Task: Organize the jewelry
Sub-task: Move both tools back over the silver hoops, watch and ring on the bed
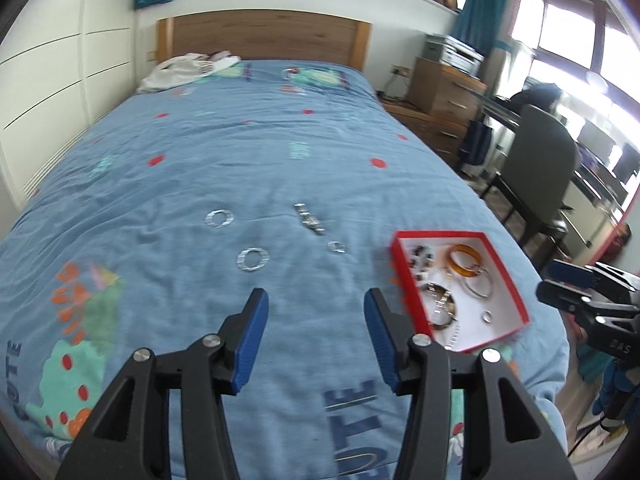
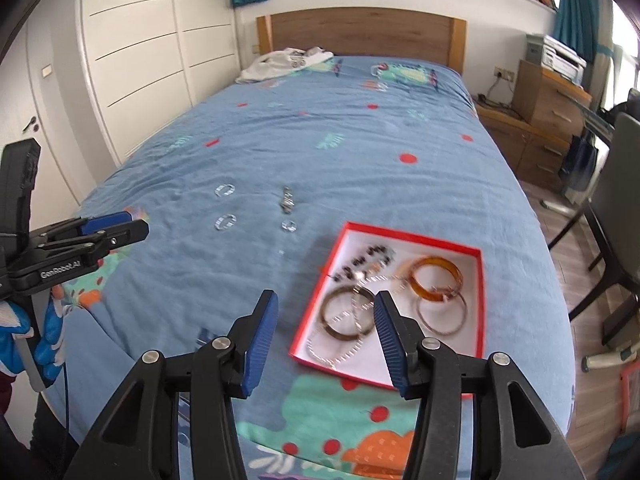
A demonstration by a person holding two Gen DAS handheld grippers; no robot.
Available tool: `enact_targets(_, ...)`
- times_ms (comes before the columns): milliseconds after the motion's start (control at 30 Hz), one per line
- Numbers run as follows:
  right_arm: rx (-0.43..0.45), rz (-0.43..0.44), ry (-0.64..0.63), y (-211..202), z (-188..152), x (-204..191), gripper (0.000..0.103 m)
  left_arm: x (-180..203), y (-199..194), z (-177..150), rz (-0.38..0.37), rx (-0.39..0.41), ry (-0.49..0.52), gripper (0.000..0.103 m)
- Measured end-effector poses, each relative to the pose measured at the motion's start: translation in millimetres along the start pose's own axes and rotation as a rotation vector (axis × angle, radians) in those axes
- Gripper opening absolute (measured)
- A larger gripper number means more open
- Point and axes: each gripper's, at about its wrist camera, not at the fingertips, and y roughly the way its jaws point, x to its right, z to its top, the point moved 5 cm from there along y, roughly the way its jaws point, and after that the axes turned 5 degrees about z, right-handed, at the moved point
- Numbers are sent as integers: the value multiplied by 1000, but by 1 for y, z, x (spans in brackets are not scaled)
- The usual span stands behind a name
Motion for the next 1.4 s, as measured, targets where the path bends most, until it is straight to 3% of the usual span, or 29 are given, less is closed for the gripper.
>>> enact_targets(200,18,35,-32,8,15,-31,55,-44,2,-7,82,0,-67,48)
enact_targets(400,39,75,-28,22,25,-48,61,-68,8,-13,79,-29,-99,48)
enact_targets(1067,0,147,12,92,28,-61,63,-129,56,-30,255,-94,-190,54)
enact_targets(1400,-39,161,56,138,26,-53,65,-148,93,-31,250,-123,-211,60)
